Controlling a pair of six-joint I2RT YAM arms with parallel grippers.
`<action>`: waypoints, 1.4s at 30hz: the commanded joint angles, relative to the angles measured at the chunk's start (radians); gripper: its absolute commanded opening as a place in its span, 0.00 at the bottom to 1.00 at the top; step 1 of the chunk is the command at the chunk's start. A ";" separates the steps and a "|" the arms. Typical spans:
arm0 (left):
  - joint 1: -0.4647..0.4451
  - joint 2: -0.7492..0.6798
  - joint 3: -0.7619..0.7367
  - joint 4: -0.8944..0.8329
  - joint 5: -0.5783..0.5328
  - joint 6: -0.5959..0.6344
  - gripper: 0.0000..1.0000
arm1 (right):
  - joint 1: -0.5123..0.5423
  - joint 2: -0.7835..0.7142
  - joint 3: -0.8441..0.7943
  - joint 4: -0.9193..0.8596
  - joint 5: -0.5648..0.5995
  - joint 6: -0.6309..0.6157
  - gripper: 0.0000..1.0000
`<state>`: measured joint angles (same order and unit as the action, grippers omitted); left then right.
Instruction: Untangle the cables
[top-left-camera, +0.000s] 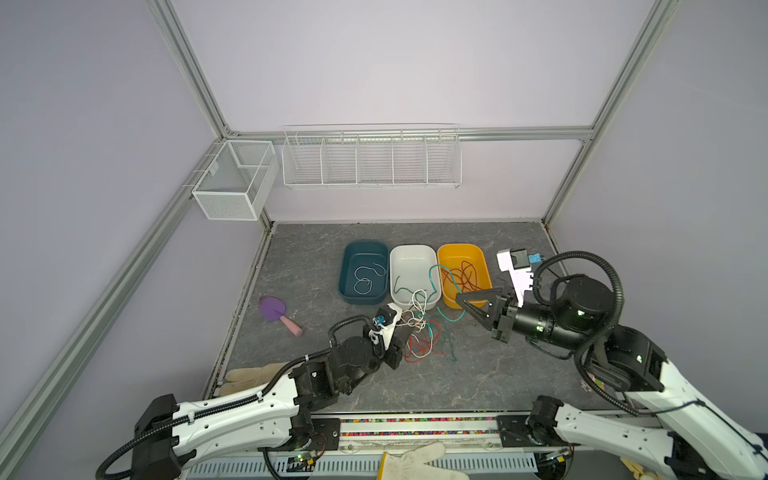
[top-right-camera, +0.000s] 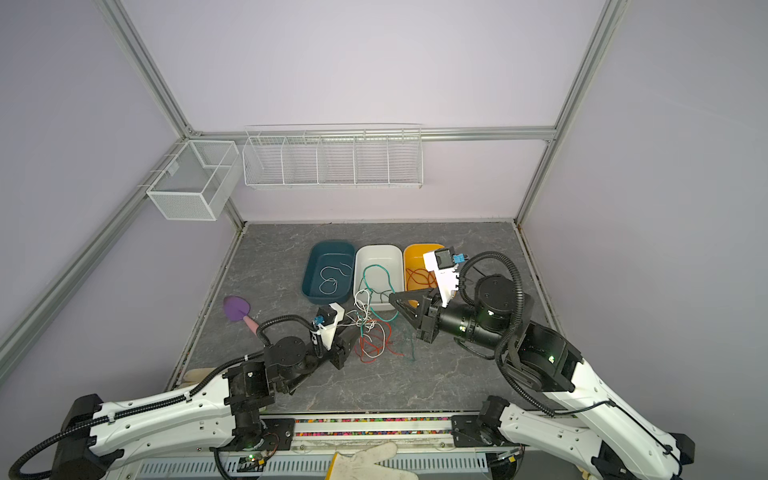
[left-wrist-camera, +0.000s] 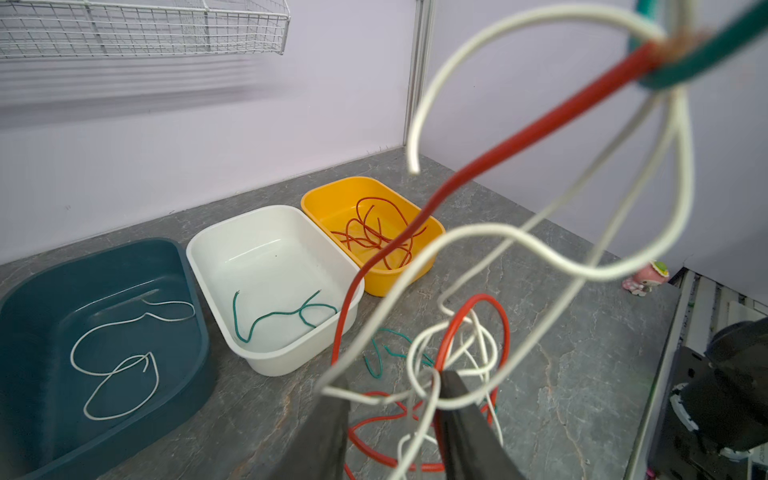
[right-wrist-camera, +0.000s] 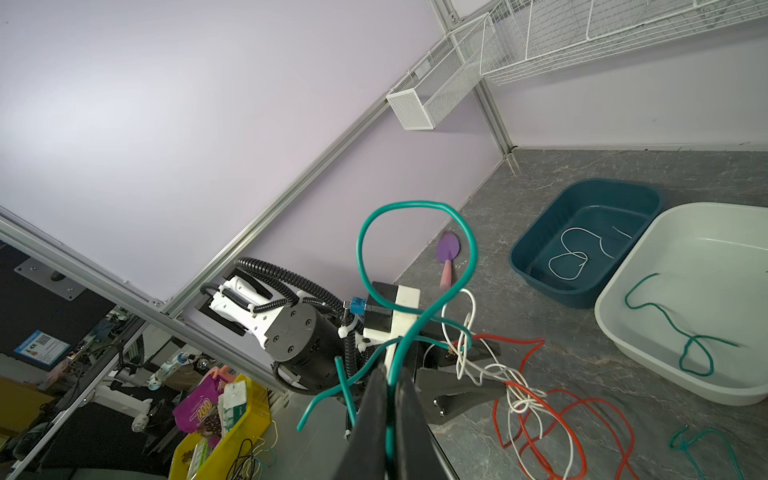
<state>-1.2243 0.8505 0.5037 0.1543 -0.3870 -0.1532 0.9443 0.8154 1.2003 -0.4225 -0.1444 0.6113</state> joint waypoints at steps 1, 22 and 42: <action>-0.001 -0.007 -0.022 0.060 0.026 -0.049 0.28 | 0.005 -0.018 -0.019 0.043 0.010 0.021 0.07; -0.001 -0.225 -0.107 0.000 0.100 -0.130 0.00 | 0.004 -0.065 -0.116 -0.083 0.271 0.017 0.07; -0.001 -0.348 0.125 -0.490 0.193 -0.298 0.00 | -0.020 0.093 -0.263 -0.203 0.610 -0.001 0.06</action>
<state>-1.2243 0.5396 0.5789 -0.2581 -0.1677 -0.4072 0.9352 0.8940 0.9688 -0.6064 0.4107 0.6201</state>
